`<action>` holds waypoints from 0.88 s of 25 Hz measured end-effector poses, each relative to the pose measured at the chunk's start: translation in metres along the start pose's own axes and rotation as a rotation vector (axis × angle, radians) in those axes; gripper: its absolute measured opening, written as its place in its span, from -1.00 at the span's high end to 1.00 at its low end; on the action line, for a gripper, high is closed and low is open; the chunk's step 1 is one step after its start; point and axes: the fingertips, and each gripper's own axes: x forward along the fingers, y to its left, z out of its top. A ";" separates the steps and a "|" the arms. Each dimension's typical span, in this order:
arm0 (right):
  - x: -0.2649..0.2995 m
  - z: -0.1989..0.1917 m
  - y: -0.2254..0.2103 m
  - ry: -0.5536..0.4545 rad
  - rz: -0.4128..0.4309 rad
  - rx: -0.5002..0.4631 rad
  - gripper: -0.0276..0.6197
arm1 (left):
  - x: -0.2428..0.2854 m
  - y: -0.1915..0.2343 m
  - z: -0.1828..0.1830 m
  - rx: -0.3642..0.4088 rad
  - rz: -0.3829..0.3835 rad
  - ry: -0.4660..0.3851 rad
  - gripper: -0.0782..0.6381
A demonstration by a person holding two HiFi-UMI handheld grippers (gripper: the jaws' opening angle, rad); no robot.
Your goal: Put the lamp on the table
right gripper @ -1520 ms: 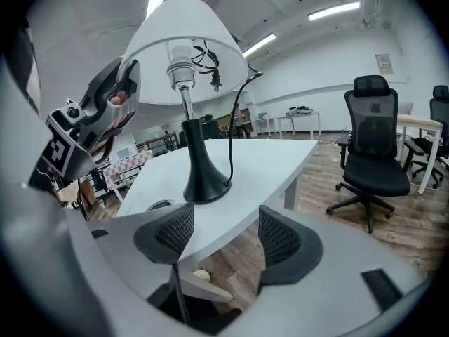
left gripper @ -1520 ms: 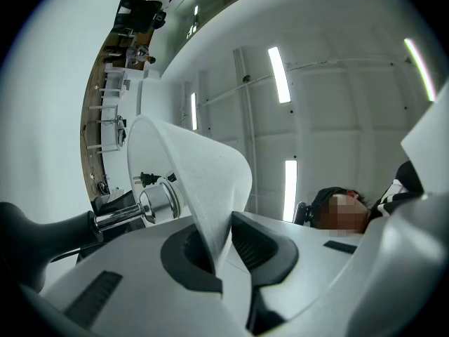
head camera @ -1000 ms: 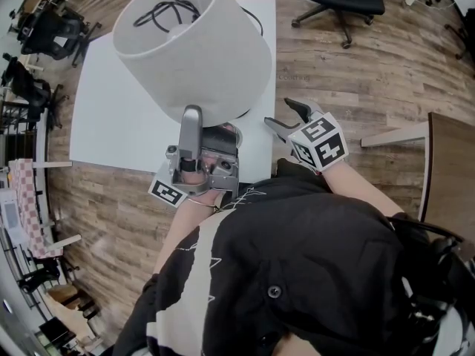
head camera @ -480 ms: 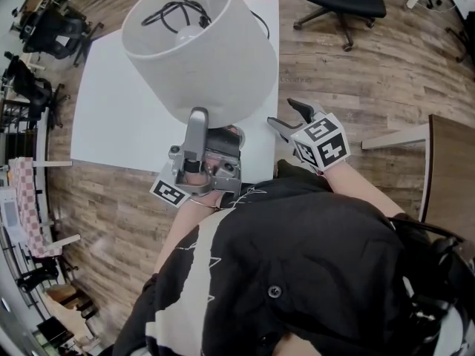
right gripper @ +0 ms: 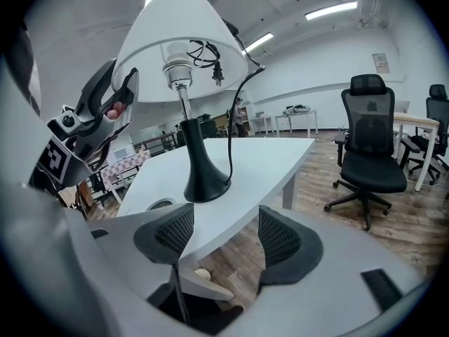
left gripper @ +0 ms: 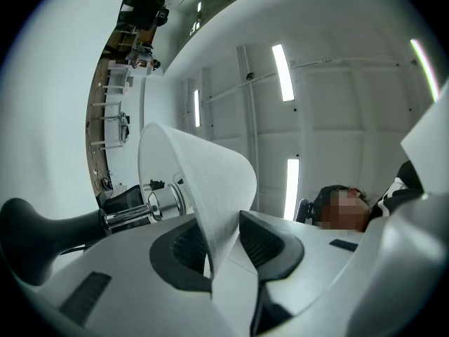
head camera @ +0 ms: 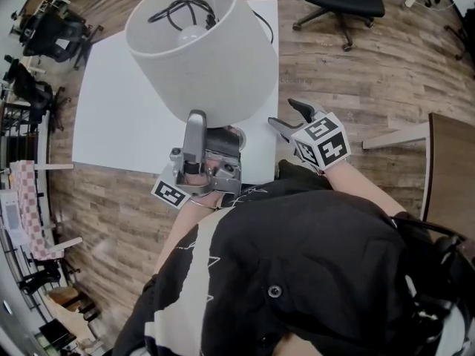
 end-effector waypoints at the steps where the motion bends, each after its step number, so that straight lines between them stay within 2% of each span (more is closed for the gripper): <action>1: 0.000 0.000 -0.001 0.000 0.000 0.001 0.00 | 0.000 0.000 -0.001 0.001 0.000 0.002 0.46; 15: -0.003 -0.008 0.003 0.015 0.016 0.022 0.00 | -0.011 -0.003 0.000 0.044 0.061 -0.003 0.40; 22: -0.006 -0.013 0.009 0.012 -0.009 0.033 0.00 | -0.017 -0.001 0.003 0.069 0.090 0.025 0.38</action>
